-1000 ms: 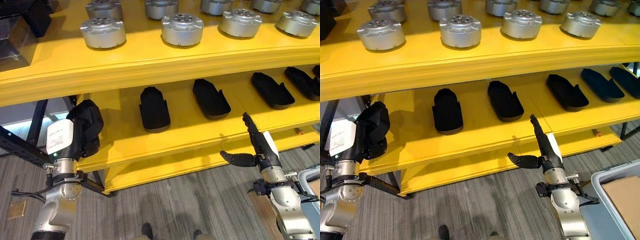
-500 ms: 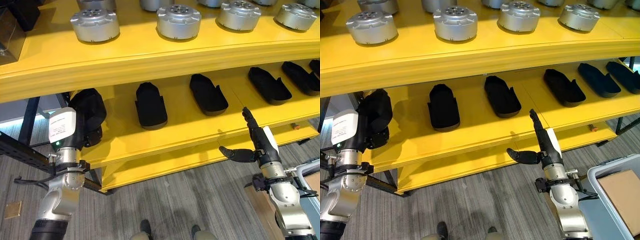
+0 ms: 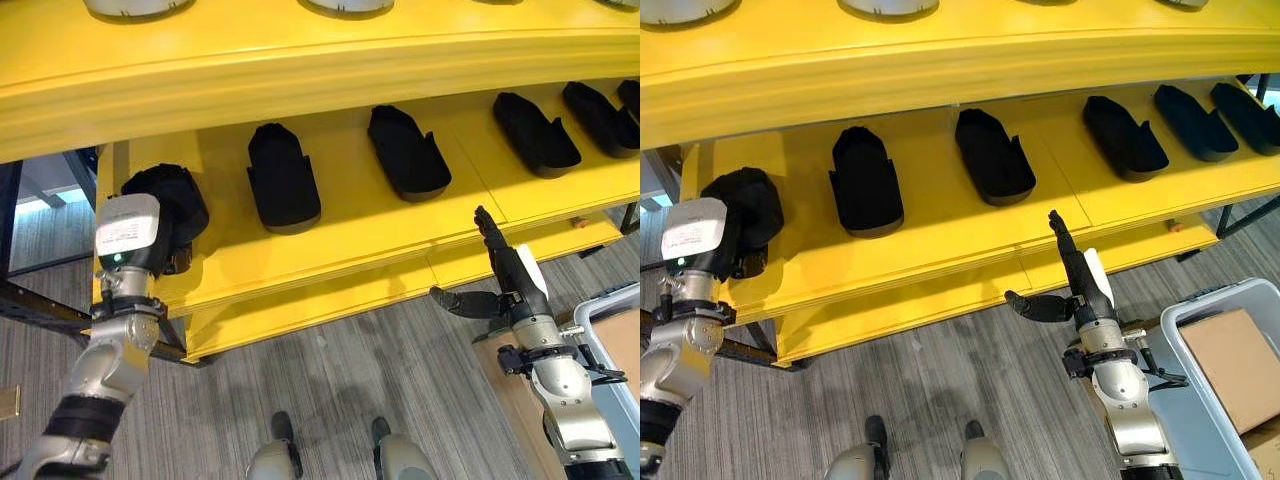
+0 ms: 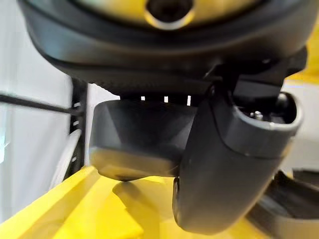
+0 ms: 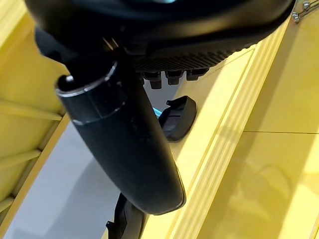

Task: Move parts from the plastic box to the shelf.

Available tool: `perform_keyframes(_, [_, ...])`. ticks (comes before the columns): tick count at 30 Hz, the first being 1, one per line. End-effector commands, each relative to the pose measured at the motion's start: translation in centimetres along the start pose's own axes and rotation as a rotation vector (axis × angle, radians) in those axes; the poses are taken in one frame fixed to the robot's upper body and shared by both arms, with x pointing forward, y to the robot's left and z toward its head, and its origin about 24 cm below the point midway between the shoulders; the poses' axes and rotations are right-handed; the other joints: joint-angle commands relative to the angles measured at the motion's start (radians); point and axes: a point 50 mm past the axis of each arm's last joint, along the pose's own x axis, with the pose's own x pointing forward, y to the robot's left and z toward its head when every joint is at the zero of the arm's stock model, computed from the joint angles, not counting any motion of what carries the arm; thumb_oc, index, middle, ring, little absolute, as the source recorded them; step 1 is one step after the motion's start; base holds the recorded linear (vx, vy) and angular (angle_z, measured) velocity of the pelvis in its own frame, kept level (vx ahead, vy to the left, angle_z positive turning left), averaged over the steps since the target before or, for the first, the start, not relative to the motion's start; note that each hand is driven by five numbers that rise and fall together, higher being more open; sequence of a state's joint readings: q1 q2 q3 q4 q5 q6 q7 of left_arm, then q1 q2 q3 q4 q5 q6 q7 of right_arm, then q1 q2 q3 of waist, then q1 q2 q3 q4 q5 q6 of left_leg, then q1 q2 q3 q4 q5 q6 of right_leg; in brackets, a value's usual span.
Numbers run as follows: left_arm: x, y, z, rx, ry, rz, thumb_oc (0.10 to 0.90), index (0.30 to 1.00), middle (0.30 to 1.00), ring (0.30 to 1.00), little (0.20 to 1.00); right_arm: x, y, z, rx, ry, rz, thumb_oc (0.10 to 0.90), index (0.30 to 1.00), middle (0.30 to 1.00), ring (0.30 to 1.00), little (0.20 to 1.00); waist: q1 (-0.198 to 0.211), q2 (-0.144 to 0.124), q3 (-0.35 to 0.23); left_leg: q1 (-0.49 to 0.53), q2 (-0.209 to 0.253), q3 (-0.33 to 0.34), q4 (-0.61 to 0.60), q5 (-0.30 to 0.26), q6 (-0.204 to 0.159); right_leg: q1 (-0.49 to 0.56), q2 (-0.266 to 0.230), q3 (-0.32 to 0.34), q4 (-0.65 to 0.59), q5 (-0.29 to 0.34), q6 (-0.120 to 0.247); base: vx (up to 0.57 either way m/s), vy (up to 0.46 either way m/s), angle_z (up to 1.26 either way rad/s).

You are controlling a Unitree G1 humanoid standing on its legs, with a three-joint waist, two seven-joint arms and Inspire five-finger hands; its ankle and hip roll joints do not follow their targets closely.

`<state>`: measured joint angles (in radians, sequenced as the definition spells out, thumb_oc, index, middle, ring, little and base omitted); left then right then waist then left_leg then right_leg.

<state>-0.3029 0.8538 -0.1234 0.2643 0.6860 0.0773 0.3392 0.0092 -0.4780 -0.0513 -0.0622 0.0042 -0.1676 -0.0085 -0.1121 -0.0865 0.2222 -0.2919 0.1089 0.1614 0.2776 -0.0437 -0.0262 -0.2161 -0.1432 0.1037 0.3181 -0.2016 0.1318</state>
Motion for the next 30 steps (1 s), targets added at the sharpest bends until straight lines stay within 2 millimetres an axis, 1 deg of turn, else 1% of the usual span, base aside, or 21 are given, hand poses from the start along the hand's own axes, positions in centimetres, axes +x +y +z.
perform_keyframes(1, [3.3,6.9,0.5,0.126,-0.100,0.262,0.400,0.300,0.300,0.300,0.300,2.1,-2.9,4.6,0.000,-0.252,-0.099,0.900,1.000,1.000,1.000,1.000,-0.019,0.001,-0.051,-0.110,0.063,-0.068,0.194,-0.081,-0.034,0.125,-0.050,-0.064,-0.102,0.033,0.025,-0.01,0.034,-0.04])
perform_keyframes(2, [3.6,7.2,0.1,0.166,-0.098,0.248,0.400,0.300,0.300,0.300,0.300,2.2,-3.0,4.6,0.003,-0.257,-0.102,0.900,1.000,1.000,1.000,1.000,-0.021,0.001,-0.048,-0.120,0.064,-0.069,0.204,-0.084,-0.033,0.115,-0.049,-0.063,-0.098,0.034,0.027,-0.01,0.033,-0.04])
perform_keyframes(3, [3.6,7.2,0.1,0.166,-0.099,0.249,0.400,0.300,0.300,0.300,0.300,2.2,-3.0,4.6,0.004,-0.258,-0.103,0.900,1.000,1.000,1.000,1.000,-0.021,0.001,-0.049,-0.122,0.064,-0.069,0.205,-0.085,-0.033,0.114,-0.048,-0.063,-0.098,0.034,0.027,-0.01,0.047,-0.05])
perform_keyframes(4, [4.2,7.7,-0.5,0.208,-0.079,0.241,0.400,0.300,0.300,0.300,0.300,2.3,-3.0,4.7,0.009,-0.260,-0.103,0.900,1.000,1.000,1.000,1.000,-0.025,0.003,-0.048,-0.128,0.065,-0.068,0.211,-0.088,-0.031,0.109,-0.048,-0.062,-0.097,0.036,0.028,0.00,0.039,-0.05])
perform_keyframes(7, [5.1,8.2,-0.5,0.246,-0.083,0.241,0.400,0.300,0.300,0.300,0.300,2.3,-3.0,4.8,0.010,-0.267,-0.095,0.900,1.000,1.000,1.000,1.000,-0.030,0.005,-0.046,-0.133,0.065,-0.067,0.215,-0.091,-0.030,0.104,-0.048,-0.061,-0.097,0.036,0.029,0.00,0.032,-0.01])
perform_keyframes(8, [5.8,8.7,-0.7,0.291,-0.079,0.232,0.400,0.300,0.300,0.300,0.300,2.4,-2.9,5.0,0.013,-0.282,-0.080,0.900,1.000,1.000,1.000,1.000,-0.036,0.007,-0.042,-0.136,0.066,-0.066,0.217,-0.093,-0.029,0.100,-0.048,-0.058,-0.097,0.037,0.032,0.00,0.000,0.00])
perform_keyframes(10, [6.2,8.8,-0.8,0.305,-0.078,0.225,0.400,0.300,0.300,0.300,0.300,2.4,-3.0,5.2,0.009,-0.288,-0.077,0.900,1.000,1.000,1.000,1.000,-0.038,0.007,-0.041,-0.140,0.066,-0.065,0.219,-0.093,-0.028,0.095,-0.049,-0.057,-0.097,0.038,0.032,0.00,0.037,-0.04])
perform_keyframes(13, [7.2,9.0,-1.6,0.331,-0.040,0.204,0.400,0.300,0.300,0.300,0.300,2.4,-2.9,5.8,0.010,-0.322,-0.054,0.900,1.000,1.000,1.000,1.000,-0.046,0.010,-0.028,-0.147,0.070,-0.057,0.232,-0.099,-0.025,0.082,-0.047,-0.047,-0.097,0.042,0.035,-0.01,0.056,-0.16])
perform_keyframes(15, [7.3,8.9,-2.1,0.342,-0.022,0.189,0.400,0.300,0.300,0.300,0.300,2.3,-2.8,5.9,0.009,-0.334,-0.044,0.900,1.000,1.000,1.000,1.000,-0.049,0.011,-0.020,-0.149,0.072,-0.054,0.241,-0.109,-0.023,0.078,-0.048,-0.043,-0.094,0.040,0.039,0.00,0.039,-0.08])
perform_keyframes(16, [7.3,8.7,-2.7,0.343,0.006,0.174,0.400,0.300,0.300,0.300,0.300,2.3,-2.8,6.2,0.010,-0.347,-0.036,0.900,1.000,1.000,1.000,1.000,-0.051,0.011,-0.015,-0.153,0.073,-0.050,0.243,-0.110,-0.022,0.071,-0.048,-0.041,-0.094,0.043,0.040,0.00,0.033,-0.06])
perform_keyframes(18, [7.4,8.8,-2.7,0.343,0.007,0.174,0.400,0.300,0.300,0.300,0.300,2.3,-2.9,6.2,0.009,-0.349,-0.034,0.900,1.000,1.000,1.000,1.000,-0.050,0.010,-0.014,-0.154,0.072,-0.050,0.243,-0.111,-0.021,0.070,-0.049,-0.039,-0.095,0.044,0.041,0.00,0.024,-0.11])
perform_keyframes(19, [7.4,8.8,-3.3,0.337,0.033,0.172,0.400,0.300,0.300,0.300,0.300,2.3,-2.9,6.4,0.006,-0.357,-0.029,0.900,1.000,1.000,1.000,1.000,-0.049,0.010,-0.008,-0.161,0.071,-0.052,0.247,-0.111,-0.020,0.063,-0.049,-0.038,-0.094,0.046,0.042,0.00,0.021,-0.14])
perform_keyframes(21, [7.3,8.8,-3.4,0.334,0.040,0.173,0.400,0.300,0.300,0.300,0.300,2.3,-2.9,6.4,0.005,-0.357,-0.030,0.900,1.000,1.000,1.000,1.000,-0.048,0.009,-0.007,-0.163,0.071,-0.052,0.246,-0.111,-0.020,0.061,-0.049,-0.040,-0.094,0.046,0.041,0.00,0.007,-0.07])
perform_keyframes(23, [7.2,9.1,-4.0,0.331,0.066,0.177,0.400,0.300,0.300,0.300,0.300,2.2,-3.1,6.4,-0.003,-0.357,-0.032,0.900,1.000,1.000,1.000,1.000,-0.046,0.007,-0.002,-0.172,0.071,-0.058,0.252,-0.112,-0.019,0.059,-0.049,-0.047,-0.093,0.045,0.040,0.00,0.000,0.00])
perform_keyframes(30, [7.1,8.7,-4.4,0.321,0.084,0.162,0.400,0.300,0.300,0.300,0.300,2.0,-3.3,6.4,-0.003,-0.355,-0.031,0.900,1.000,1.000,1.000,1.000,-0.043,0.006,0.003,-0.184,0.068,-0.065,0.260,-0.115,-0.020,0.054,-0.051,-0.055,-0.084,0.038,0.038,0.00,0.000,0.00])
